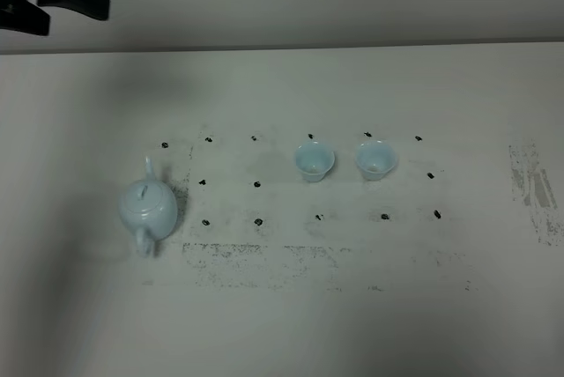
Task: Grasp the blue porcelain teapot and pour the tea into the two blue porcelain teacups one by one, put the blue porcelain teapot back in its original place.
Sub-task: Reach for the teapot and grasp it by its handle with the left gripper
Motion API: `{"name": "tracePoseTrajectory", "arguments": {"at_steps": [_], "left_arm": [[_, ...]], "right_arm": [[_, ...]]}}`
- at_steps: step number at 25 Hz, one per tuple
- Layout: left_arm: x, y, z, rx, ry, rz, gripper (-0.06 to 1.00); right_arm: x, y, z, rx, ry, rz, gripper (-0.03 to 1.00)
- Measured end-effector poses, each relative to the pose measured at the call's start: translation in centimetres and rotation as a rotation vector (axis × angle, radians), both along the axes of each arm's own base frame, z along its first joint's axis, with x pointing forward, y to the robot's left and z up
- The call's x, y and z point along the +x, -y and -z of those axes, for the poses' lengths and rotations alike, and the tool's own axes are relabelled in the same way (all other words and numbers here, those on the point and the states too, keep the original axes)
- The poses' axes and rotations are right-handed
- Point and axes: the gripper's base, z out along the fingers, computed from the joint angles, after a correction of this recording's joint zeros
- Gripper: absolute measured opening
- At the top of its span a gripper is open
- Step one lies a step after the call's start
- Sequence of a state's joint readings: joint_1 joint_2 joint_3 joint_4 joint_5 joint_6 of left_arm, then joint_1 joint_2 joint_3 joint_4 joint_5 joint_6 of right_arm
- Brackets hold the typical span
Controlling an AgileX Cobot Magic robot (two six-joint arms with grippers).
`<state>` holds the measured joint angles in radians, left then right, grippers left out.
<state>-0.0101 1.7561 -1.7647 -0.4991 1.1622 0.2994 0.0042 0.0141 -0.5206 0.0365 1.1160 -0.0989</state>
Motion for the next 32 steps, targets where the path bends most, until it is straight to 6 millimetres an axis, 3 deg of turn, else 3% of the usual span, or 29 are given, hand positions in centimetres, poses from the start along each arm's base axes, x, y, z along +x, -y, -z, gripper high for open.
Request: {"name": "tracePoseTrajectory", "arguments": {"at_steps": [4, 10, 13, 16, 19, 25, 28, 32], "left_arm": [[-1.3, 6.1, 0.5, 0.107, -0.024, 0.109, 0.75], [-6.3, 18.6, 2.0, 0.294, 0.078, 0.412, 0.75], [-8.3, 23.2, 4.5, 0.415, 0.099, 0.537, 0.75], [-9.6, 26.2, 8.0, 0.55, 0.06, 0.605, 0.75], [-10.6, 27.4, 10.5, 0.657, -0.021, 0.62, 0.75], [-11.1, 27.7, 12.1, 0.686, -0.063, 0.602, 0.75], [-11.8, 26.8, 12.3, 0.7, -0.089, 0.584, 0.75], [-13.7, 23.7, 11.7, 0.724, -0.126, 0.573, 0.75]], "right_arm": [[0.0, 0.0, 0.0, 0.0, 0.0, 0.0, 0.56], [0.0, 0.0, 0.0, 0.0, 0.0, 0.0, 0.56], [0.0, 0.0, 0.0, 0.0, 0.0, 0.0, 0.56], [0.0, 0.0, 0.0, 0.0, 0.0, 0.0, 0.56], [0.0, 0.0, 0.0, 0.0, 0.001, 0.0, 0.56], [0.0, 0.0, 0.0, 0.0, 0.001, 0.0, 0.56], [0.0, 0.0, 0.0, 0.0, 0.001, 0.0, 0.56], [0.0, 0.0, 0.0, 0.0, 0.001, 0.0, 0.56]]}}
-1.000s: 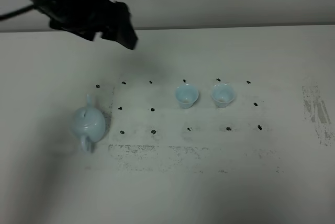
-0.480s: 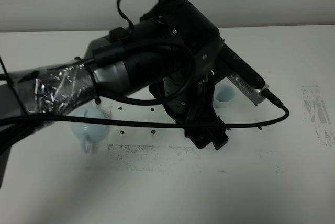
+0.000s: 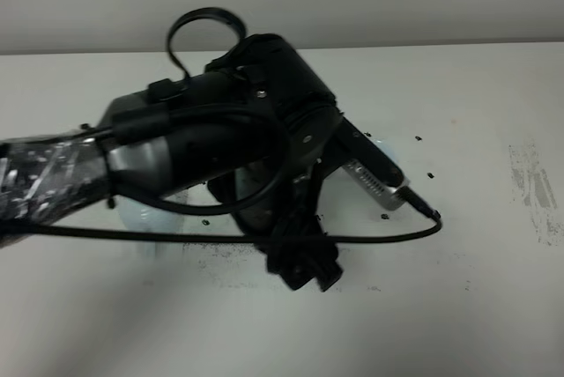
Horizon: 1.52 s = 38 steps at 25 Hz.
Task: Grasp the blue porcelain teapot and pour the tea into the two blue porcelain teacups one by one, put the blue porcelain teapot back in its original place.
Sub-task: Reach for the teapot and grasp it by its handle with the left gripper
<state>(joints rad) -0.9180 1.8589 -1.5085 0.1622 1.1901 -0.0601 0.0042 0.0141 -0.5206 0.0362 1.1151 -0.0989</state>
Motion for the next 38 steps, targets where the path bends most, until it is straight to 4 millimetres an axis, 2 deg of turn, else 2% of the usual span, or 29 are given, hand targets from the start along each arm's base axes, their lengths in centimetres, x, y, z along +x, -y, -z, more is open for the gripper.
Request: {"name": "tracePoseTrajectory", "arguments": {"at_steps": [2, 5, 11, 14, 18, 24, 33, 38], "left_arm": [[-1.2, -2.2, -0.4, -0.005, -0.001, -0.014, 0.75], [-2.7, -5.7, 0.4, -0.04, 0.019, -0.057, 0.75], [-5.4, -13.2, 3.8, -0.028, 0.053, -0.163, 0.75], [-5.4, -15.2, 5.2, -0.037, 0.116, -0.182, 0.75], [-4.8, -16.2, 6.5, -0.095, 0.178, -0.2, 0.75], [-3.8, -16.1, 6.9, -0.197, 0.277, -0.164, 0.75], [-3.2, -15.5, 9.1, -0.171, 0.229, -0.152, 0.75], [-3.1, -15.4, 9.3, -0.173, 0.226, -0.154, 0.75]], "right_arm": [[0.0, 0.0, 0.0, 0.0, 0.0, 0.0, 0.56], [0.0, 0.0, 0.0, 0.0, 0.0, 0.0, 0.56], [0.0, 0.0, 0.0, 0.0, 0.0, 0.0, 0.56], [0.0, 0.0, 0.0, 0.0, 0.0, 0.0, 0.56], [0.0, 0.0, 0.0, 0.0, 0.0, 0.0, 0.56], [0.0, 0.0, 0.0, 0.0, 0.0, 0.0, 0.56], [0.0, 0.0, 0.0, 0.0, 0.0, 0.0, 0.56], [0.0, 0.0, 0.0, 0.0, 0.0, 0.0, 0.56]]}}
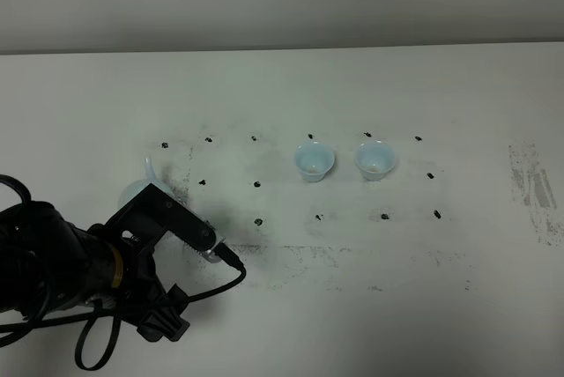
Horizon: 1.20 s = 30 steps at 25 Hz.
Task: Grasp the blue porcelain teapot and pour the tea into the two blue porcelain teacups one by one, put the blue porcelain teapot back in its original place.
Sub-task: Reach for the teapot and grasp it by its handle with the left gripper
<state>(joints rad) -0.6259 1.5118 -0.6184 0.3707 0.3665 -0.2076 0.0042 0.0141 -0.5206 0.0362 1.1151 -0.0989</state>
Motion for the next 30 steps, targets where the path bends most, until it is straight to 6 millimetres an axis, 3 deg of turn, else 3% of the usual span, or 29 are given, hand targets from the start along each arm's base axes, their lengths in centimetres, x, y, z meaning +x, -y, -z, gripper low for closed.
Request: {"name": "tracePoseTrajectory", "arguments": {"at_steps": [18, 30], "left_arm": [[0.6, 0.3, 0.3, -0.032, 0.035, 0.023, 0.75], [1.4, 1.6, 0.0, -0.157, 0.125, 0.06, 0.75]], "right_arm": [[0.0, 0.0, 0.0, 0.0, 0.0, 0.0, 0.56], [0.0, 0.0, 0.0, 0.0, 0.0, 0.0, 0.56]]}}
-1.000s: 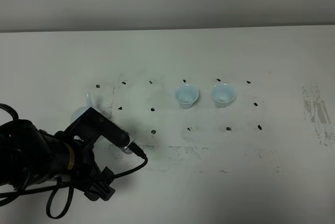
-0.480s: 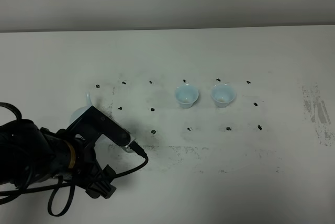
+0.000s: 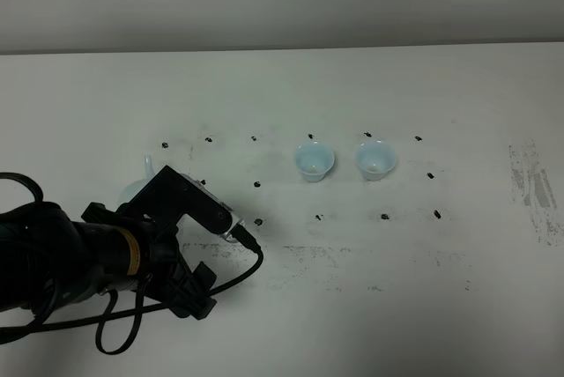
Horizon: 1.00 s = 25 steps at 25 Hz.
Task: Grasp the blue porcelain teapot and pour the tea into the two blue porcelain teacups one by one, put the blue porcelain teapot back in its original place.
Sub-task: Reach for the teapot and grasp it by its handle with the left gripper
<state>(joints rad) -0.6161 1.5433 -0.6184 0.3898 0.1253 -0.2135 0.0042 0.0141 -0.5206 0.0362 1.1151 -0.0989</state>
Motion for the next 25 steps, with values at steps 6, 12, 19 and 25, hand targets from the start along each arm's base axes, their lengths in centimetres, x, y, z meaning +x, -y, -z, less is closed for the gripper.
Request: {"name": "tracePoseTrajectory", "arguments": {"at_steps": [6, 12, 19, 25], "left_arm": [[0.1, 0.0, 1.2, 0.036, -0.031, 0.014, 0.75], [0.2, 0.0, 2.6, 0.091, -0.066, 0.042, 0.75], [0.2, 0.0, 2.8, 0.096, -0.069, 0.044, 0.75], [0.1, -0.2, 2.9, 0.099, -0.089, 0.004, 0.75]], "right_arm": [[0.0, 0.0, 0.0, 0.0, 0.0, 0.0, 0.56], [0.0, 0.0, 0.0, 0.0, 0.0, 0.0, 0.56], [0.0, 0.0, 0.0, 0.0, 0.0, 0.0, 0.56], [0.0, 0.0, 0.0, 0.0, 0.0, 0.0, 0.56]]}}
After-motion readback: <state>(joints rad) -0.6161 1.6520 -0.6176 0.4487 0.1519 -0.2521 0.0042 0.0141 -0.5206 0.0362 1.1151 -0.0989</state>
